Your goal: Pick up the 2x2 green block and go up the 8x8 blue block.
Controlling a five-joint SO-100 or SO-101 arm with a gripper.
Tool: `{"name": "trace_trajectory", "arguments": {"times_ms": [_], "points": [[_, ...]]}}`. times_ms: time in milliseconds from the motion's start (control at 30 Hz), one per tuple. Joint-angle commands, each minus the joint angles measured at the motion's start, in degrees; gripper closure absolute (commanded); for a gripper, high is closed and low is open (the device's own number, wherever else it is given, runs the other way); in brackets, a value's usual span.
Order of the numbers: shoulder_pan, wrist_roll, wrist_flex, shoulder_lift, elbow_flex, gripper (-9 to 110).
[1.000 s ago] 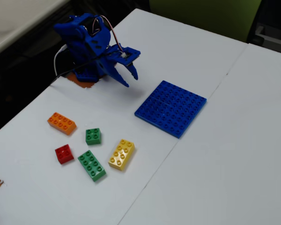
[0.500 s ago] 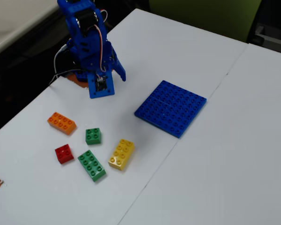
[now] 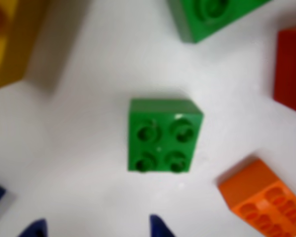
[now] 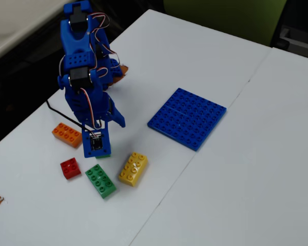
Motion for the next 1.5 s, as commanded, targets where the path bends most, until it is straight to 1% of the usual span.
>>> {"name": "trace_trajectory", "arguments": {"times_ms": [0,133,300,500,1000,1200,1467], "points": [[2.0,-1.9,-2.5,-1.0,-2.7,76],[2.9,-2.4,-2.8,-1.3,-4.7,76],[5.1,-6.2,-2.2,-2.6,-8.1,76],[6.4,-8.5,-3.7,-5.6,-9.7,76],[6.2,-11.2,-7.0,-11.6,-11.2,77],[6.1,-12.3,-7.5,-12.5,-11.2,79],[5.3,-13.1,-6.9,-13.1,-11.3,84]]}}
